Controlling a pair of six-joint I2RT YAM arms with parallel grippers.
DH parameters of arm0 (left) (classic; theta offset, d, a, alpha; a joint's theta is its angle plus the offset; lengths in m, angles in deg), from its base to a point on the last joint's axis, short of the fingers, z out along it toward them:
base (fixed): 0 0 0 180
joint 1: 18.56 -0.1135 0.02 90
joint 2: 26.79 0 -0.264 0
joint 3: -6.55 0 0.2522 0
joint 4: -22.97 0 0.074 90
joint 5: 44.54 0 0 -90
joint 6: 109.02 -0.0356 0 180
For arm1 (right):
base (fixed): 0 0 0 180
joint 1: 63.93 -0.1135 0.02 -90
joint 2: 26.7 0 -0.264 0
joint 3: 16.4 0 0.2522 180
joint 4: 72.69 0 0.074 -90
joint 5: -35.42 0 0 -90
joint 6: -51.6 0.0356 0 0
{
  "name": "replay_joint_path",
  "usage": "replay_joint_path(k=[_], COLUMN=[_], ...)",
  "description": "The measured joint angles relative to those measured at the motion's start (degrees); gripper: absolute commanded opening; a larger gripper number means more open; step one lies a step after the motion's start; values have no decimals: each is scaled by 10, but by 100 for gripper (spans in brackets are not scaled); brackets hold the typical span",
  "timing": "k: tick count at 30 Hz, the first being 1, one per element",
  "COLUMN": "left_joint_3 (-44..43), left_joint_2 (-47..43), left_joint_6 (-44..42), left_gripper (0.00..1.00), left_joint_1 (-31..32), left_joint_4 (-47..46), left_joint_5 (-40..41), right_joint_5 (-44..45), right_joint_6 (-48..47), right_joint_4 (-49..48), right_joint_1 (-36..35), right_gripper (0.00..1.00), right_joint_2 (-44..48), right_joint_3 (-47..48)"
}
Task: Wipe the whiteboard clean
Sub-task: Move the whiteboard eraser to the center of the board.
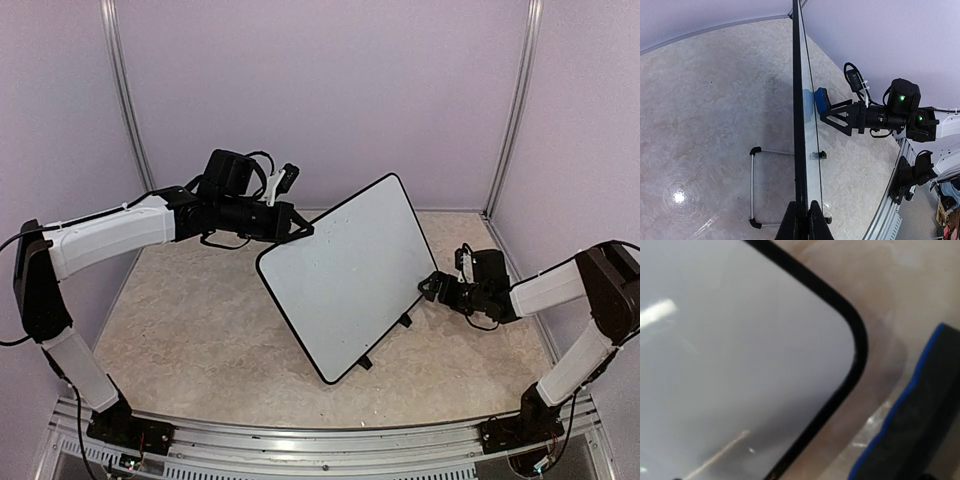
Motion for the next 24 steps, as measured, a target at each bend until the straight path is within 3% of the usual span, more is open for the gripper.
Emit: replay_joint_path(k=[7, 12, 24], left_joint_3=[0, 0, 0], left_joint_2=[0, 0, 0], left_joint_6=[0, -1, -1], left_gripper=[0, 0, 0], left_joint_1=[1, 1, 1], left_joint_4=[0, 0, -1], left_joint_5=[0, 1, 1], right_joint_5=[-34, -9, 65], right_joint_6=[5, 9, 5], right_joint_4=[-12, 31, 129], right_joint_1=[0, 0, 3], right_gripper=[99, 99, 100], right_joint_2=[-1, 8, 165], right_joint_3=[1, 9, -9])
